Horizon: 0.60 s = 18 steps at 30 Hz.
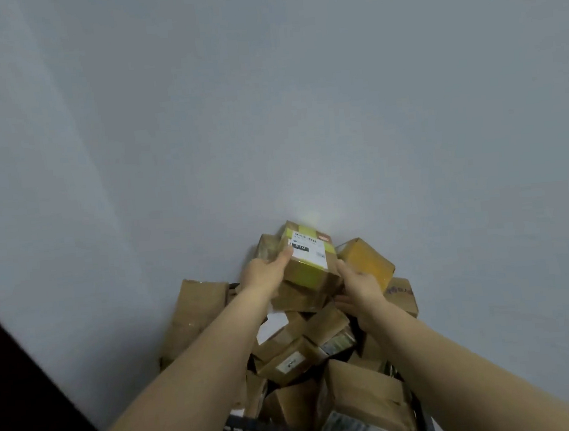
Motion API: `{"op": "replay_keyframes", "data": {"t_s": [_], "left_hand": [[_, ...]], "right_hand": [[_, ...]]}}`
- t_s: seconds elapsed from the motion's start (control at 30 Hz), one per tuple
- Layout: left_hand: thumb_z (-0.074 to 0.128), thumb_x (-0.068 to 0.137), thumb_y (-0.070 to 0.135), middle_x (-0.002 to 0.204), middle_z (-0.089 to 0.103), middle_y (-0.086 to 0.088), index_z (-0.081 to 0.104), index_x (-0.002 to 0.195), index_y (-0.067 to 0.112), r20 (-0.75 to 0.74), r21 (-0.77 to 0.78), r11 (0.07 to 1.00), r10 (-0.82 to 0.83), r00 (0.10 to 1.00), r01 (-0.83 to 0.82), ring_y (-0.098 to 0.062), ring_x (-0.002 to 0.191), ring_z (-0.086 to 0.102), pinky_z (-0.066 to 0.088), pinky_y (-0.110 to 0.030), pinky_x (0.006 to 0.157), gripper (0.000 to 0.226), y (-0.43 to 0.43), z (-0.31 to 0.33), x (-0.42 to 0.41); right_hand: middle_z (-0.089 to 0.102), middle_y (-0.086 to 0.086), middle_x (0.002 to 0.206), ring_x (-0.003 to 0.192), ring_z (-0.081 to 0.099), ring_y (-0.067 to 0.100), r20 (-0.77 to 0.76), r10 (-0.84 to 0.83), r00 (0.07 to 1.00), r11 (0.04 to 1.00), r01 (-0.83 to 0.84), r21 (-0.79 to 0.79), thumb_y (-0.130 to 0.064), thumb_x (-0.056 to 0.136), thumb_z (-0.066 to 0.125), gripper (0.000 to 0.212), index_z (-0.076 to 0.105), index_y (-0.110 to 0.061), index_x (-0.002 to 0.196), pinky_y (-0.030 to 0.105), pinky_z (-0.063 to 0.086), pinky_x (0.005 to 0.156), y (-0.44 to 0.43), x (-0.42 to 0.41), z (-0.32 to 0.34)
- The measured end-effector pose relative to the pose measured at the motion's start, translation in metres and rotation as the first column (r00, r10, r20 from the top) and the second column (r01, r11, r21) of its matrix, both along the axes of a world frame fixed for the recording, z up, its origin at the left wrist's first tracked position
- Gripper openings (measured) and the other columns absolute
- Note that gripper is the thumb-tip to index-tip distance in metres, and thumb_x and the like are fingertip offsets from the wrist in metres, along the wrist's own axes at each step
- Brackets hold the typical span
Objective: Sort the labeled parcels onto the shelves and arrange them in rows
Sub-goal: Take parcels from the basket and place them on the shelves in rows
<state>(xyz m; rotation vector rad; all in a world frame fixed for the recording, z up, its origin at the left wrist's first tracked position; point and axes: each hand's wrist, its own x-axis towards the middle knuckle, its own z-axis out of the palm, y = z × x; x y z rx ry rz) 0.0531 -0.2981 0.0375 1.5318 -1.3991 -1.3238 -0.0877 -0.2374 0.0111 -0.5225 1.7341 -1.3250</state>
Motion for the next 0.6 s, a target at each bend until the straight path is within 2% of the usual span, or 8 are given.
{"op": "replay_keyframes", "data": {"t_s": [0.1,0.17,0.23,0.3,0.37,0.4,0.5,0.6], "left_hand": [[0.07,0.086,0.03,0.077,0.059,-0.001,0.055,0.082,0.01,-0.117,0.061,0.998,0.038,0.992,-0.031,-0.02,0.075,0.059,0.054,-0.029,0.07,0.025,-0.008,-0.005,-0.013],[0.068,0.085,0.014,0.073,0.06,-0.005,0.055,0.075,0.009,-0.112,0.059,0.996,0.078,0.991,-0.071,-0.02,0.068,0.058,0.052,-0.026,0.065,0.017,-0.006,-0.01,-0.015],[0.064,0.082,0.009,0.074,0.061,-0.01,0.055,0.07,0.01,-0.12,0.067,0.991,0.125,0.985,-0.118,-0.022,0.07,0.061,0.056,-0.031,0.074,0.016,-0.005,-0.014,-0.012],[0.066,0.082,0.017,0.09,0.066,-0.011,0.06,0.087,0.009,-0.208,0.121,0.984,0.152,0.966,-0.129,-0.023,0.083,0.065,0.057,-0.033,0.078,0.011,0.0,-0.012,-0.007],[0.069,0.081,0.03,0.11,0.065,-0.012,0.058,0.112,0.009,-0.29,0.189,0.976,0.161,0.943,-0.109,-0.024,0.094,0.066,0.056,-0.029,0.074,0.039,0.009,-0.013,-0.003],[0.071,0.081,0.033,0.114,0.064,-0.011,0.056,0.118,0.009,-0.294,0.204,0.973,0.162,0.942,-0.104,-0.024,0.096,0.066,0.055,-0.029,0.075,0.046,0.016,-0.012,-0.002],[0.072,0.084,0.018,0.1,0.069,-0.009,0.06,0.104,0.002,-0.341,0.195,0.972,0.194,0.92,-0.132,-0.021,0.089,0.066,0.054,-0.03,0.08,0.028,0.046,-0.005,0.004],[0.07,0.083,0.005,0.087,0.072,-0.012,0.062,0.097,-0.004,-0.406,0.197,0.966,0.236,0.883,-0.167,-0.022,0.082,0.068,0.055,-0.032,0.078,0.018,0.085,0.006,0.02]], "right_hand": [[0.06,0.012,0.112,0.103,0.06,0.032,0.17,-0.029,0.985,0.998,0.037,-0.046,-0.032,0.091,0.063,0.036,0.056,-0.005,0.115,0.031,0.053,0.061,-0.011,-0.002,-0.005],[0.061,0.014,0.116,0.096,0.061,0.03,0.245,-0.046,0.968,0.997,0.061,-0.052,-0.022,0.089,0.065,0.038,0.056,-0.003,0.122,0.03,0.053,0.06,-0.014,-0.006,-0.011],[0.062,0.016,0.113,0.085,0.063,0.027,0.339,-0.065,0.938,0.994,0.093,-0.066,-0.017,0.086,0.067,0.041,0.054,-0.003,0.123,0.029,0.055,0.06,-0.013,-0.009,-0.014],[0.063,0.017,0.111,0.076,0.063,0.024,0.403,-0.071,0.912,0.991,0.11,-0.075,-0.012,0.082,0.07,0.046,0.051,-0.001,0.123,0.026,0.052,0.054,-0.007,-0.011,-0.013],[0.065,0.017,0.11,0.077,0.062,0.023,0.425,-0.04,0.904,0.989,0.096,-0.113,-0.006,0.079,0.069,0.039,0.056,0.0,0.115,0.023,0.047,0.052,0.002,-0.012,-0.01],[0.066,0.017,0.109,0.078,0.061,0.022,0.439,-0.007,0.898,0.987,0.077,-0.143,-0.003,0.079,0.067,0.03,0.059,0.0,0.107,0.022,0.045,0.053,0.008,-0.013,-0.008],[0.067,0.016,0.104,0.077,0.06,0.017,0.474,0.149,0.868,0.971,-0.037,-0.236,0.005,0.081,0.06,0.008,0.062,-0.001,0.087,0.017,0.043,0.05,0.032,-0.015,-0.002],[0.068,0.015,0.101,0.075,0.062,0.015,0.486,0.295,0.823,0.943,-0.17,-0.284,0.008,0.082,0.058,0.014,0.065,0.0,0.092,0.012,0.048,0.047,0.051,-0.013,0.002]]}}
